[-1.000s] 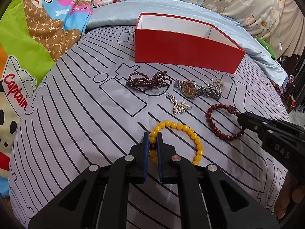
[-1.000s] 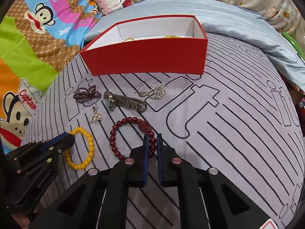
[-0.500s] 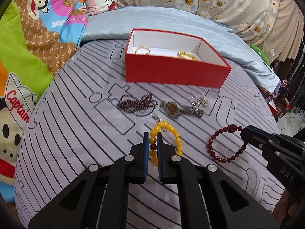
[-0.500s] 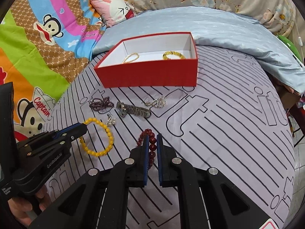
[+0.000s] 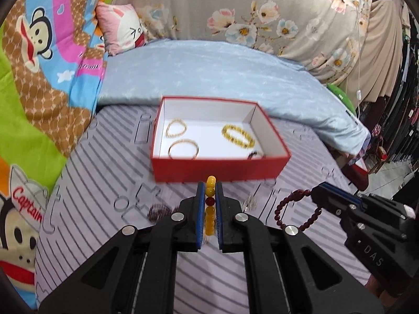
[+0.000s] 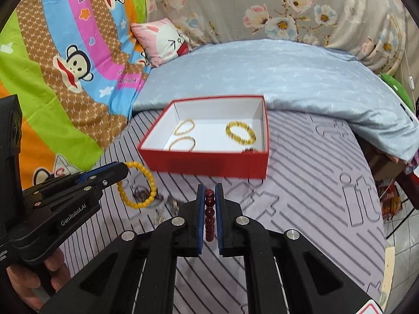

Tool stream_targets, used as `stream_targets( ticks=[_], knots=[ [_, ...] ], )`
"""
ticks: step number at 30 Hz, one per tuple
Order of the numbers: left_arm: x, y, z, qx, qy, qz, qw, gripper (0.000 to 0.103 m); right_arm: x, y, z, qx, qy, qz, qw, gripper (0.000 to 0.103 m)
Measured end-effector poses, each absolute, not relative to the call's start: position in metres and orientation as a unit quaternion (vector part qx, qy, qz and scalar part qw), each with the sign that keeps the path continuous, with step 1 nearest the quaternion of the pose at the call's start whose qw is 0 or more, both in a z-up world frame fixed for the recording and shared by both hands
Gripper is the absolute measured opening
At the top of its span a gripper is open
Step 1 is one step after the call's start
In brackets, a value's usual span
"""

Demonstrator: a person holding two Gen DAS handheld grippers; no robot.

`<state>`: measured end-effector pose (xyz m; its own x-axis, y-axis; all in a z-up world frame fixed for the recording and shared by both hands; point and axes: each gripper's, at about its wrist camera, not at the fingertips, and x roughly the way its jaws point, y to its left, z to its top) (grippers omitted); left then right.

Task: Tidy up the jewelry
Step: 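Carry both bracelets into the red box and open both tools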

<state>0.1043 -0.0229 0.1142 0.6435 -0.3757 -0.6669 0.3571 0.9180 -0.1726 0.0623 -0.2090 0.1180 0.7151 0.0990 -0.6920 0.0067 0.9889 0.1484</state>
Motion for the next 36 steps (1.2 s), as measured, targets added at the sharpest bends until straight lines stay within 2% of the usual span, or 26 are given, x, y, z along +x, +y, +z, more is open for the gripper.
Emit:
stream_targets(
  ticks=[10,21,36],
  knots=[
    [0.166,-0.053,0.149,-0.006,0.329,-0.21,0.921,0.007,0.13,-0.215,0.146,0.072,0.344,0.023,0.936,0.007],
    [0.231,-0.075,0.116,0.007,0.357,-0.185,0.916,0.007,0.2,-0.218,0.113,0.101,0.377,0.024,0.92,0.008],
    [0.268,-0.082,0.072,0.015,0.396,-0.166,0.903,0.009,0.229,-0.221,0.073,0.106,0.41,0.019,0.906,0.01]
  ],
)
